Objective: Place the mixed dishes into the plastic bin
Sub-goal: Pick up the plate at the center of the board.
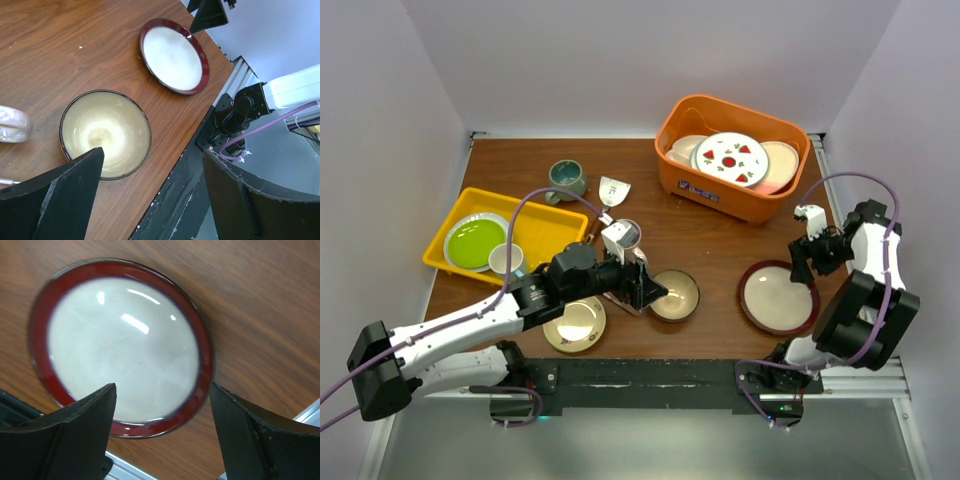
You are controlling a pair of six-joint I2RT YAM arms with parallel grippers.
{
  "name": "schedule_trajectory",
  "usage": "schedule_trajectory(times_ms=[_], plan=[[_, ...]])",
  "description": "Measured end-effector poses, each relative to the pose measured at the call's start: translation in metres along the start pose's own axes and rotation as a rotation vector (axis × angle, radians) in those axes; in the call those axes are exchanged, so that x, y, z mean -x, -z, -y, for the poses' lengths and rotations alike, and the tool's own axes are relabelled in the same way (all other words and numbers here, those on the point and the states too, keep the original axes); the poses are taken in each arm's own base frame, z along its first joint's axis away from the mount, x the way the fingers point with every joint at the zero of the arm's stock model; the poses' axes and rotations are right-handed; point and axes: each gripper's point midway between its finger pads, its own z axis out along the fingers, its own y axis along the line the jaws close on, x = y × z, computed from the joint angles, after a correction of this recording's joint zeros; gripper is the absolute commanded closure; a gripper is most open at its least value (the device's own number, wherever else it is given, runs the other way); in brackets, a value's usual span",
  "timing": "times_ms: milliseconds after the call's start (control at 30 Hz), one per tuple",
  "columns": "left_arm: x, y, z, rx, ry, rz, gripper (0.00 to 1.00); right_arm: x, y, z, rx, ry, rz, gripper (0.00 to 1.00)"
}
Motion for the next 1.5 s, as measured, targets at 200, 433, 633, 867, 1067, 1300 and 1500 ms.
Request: schedule_trajectory(times_ms=[200,433,633,867,1067,1300,1500], plan=[[-0.001,-0.001,0.001,-0.004,-0.001,-0.003,0.15,-0.03,-0.015,0.031,-0.037,-0.101,-0.057,0.23],[-0.004,-0.003,-0.001,0.003,0.0,-0.014,0.15,-0.049,-0.028,0.042,-0.029,-0.139,-0.091,0.24],[-0.008,-0.006,-0.003,0.01,0.002,-0.027,0.15,-0.057,-0.04,0.041,0.002,-0.15,-0.108,0.29],[-0.009,-0.007,-0.004,0.014,0.002,-0.03,0.15,-0.06,-0.046,0.042,0.011,-0.146,-0.112,0.43],[-0.007,-0.007,-0.004,0.014,0.002,-0.027,0.15,-0.06,-0.049,0.04,0.031,-0.151,-0.1,0.58],[-0.005,-0.008,-0.003,0.013,0.001,-0.023,0.15,-0.055,-0.052,0.031,0.102,-0.174,-0.065,0.8],[-0.002,-0.01,-0.002,0.014,0.0,-0.022,0.15,-0.05,-0.056,0.011,0.223,-0.2,-0.031,1.0]])
